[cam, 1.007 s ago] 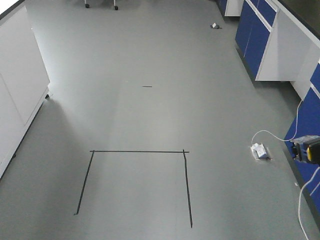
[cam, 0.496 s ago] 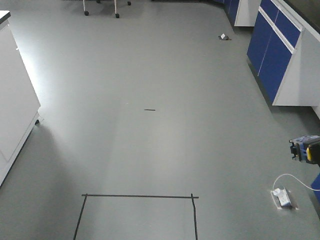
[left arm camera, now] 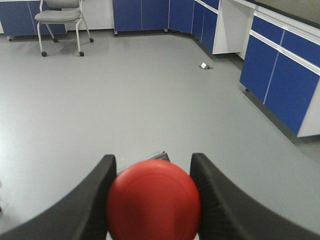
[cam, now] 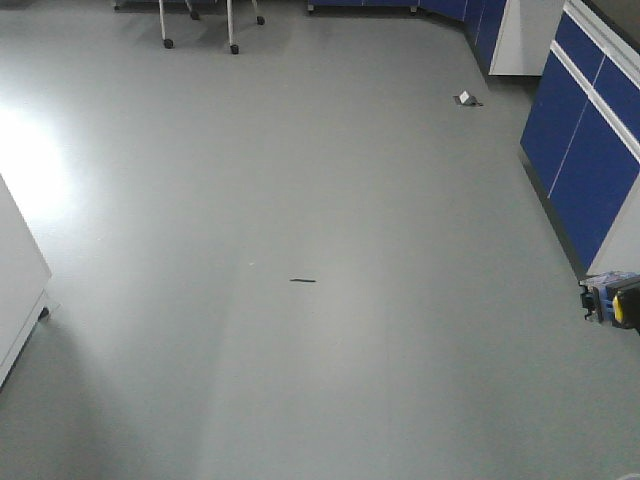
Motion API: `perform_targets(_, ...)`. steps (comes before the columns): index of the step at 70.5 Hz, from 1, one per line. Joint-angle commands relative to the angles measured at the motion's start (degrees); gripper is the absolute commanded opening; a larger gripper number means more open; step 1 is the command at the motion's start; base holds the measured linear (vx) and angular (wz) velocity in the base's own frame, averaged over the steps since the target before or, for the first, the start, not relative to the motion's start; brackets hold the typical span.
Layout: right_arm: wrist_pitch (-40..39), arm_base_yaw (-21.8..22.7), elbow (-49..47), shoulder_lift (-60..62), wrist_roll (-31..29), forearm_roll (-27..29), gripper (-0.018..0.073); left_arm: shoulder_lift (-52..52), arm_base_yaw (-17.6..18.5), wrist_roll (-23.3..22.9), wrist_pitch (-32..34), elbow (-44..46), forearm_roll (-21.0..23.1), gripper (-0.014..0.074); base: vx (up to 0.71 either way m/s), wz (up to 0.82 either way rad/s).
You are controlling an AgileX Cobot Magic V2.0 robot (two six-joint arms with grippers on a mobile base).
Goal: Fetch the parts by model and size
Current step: 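Drive the base to the bench with the red tray, holding both buttons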
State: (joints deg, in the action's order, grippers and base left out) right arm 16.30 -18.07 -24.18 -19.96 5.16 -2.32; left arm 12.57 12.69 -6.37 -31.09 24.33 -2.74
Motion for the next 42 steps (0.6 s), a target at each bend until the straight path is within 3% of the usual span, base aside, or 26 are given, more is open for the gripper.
perform_targets(1,-4.7,0.2,-1.7,-0.4,-0.4,-0.3,-0.0008,0.8,0.3,0.0,4.5,1.3,0.0,-0.0006,0.7,-0.03)
perform_targets(42,-4.7,0.2,-1.7,-0.4,-0.4,-0.3,-0.0008,0.8,0.3,0.0,4.4,1.3,0.0,-0.0006,0.71,-0.07)
